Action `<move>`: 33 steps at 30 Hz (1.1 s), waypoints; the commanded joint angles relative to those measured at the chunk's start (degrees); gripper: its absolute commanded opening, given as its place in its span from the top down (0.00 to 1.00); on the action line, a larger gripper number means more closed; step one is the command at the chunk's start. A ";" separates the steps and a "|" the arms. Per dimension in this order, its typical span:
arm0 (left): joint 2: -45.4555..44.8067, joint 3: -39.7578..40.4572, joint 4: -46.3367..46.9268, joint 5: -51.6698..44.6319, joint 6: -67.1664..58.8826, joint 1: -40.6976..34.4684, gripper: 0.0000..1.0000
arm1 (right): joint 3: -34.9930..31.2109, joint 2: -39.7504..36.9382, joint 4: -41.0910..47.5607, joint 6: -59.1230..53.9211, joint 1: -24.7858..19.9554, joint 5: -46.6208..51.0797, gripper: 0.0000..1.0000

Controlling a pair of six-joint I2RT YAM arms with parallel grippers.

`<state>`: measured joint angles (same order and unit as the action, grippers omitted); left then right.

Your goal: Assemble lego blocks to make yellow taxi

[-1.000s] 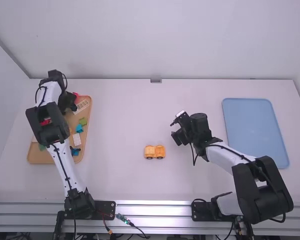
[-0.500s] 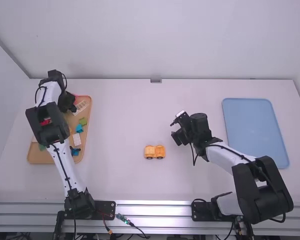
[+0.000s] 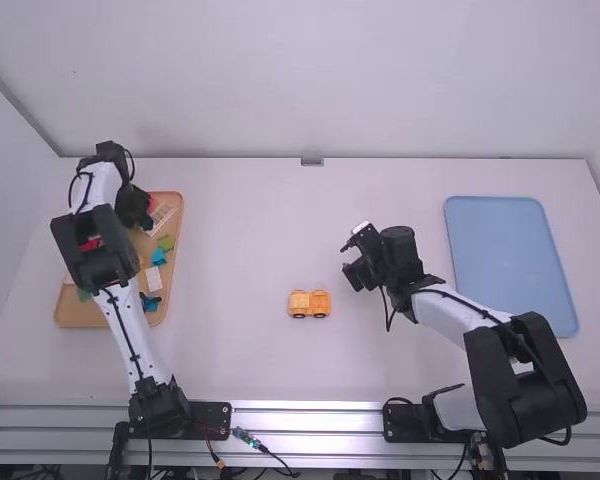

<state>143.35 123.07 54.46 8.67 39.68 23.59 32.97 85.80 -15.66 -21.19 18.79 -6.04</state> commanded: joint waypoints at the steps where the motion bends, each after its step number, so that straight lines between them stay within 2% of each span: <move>1: -0.09 -0.76 1.06 0.47 -4.97 0.55 0.64 | -0.31 -0.76 0.07 0.22 -0.09 0.07 0.01; 7: -0.11 -0.76 -0.80 0.45 -10.06 0.55 0.62 | -0.31 -0.76 0.07 0.17 -0.09 0.09 0.01; 10: -0.11 -0.76 -2.09 0.23 -16.66 0.53 0.37 | -0.31 -0.76 0.04 0.17 -0.11 0.09 0.01; 14: -0.11 -0.74 -2.24 0.23 -18.70 0.58 0.30 | -0.31 -0.76 0.04 0.20 -0.09 0.09 0.01; 33: -0.11 6.29 4.16 0.43 -13.12 0.60 0.30 | -0.31 -0.76 0.02 -0.26 -0.09 0.11 0.01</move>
<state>143.13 128.27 57.71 8.86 24.56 23.75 32.97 85.80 -15.68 -21.50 18.79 -6.02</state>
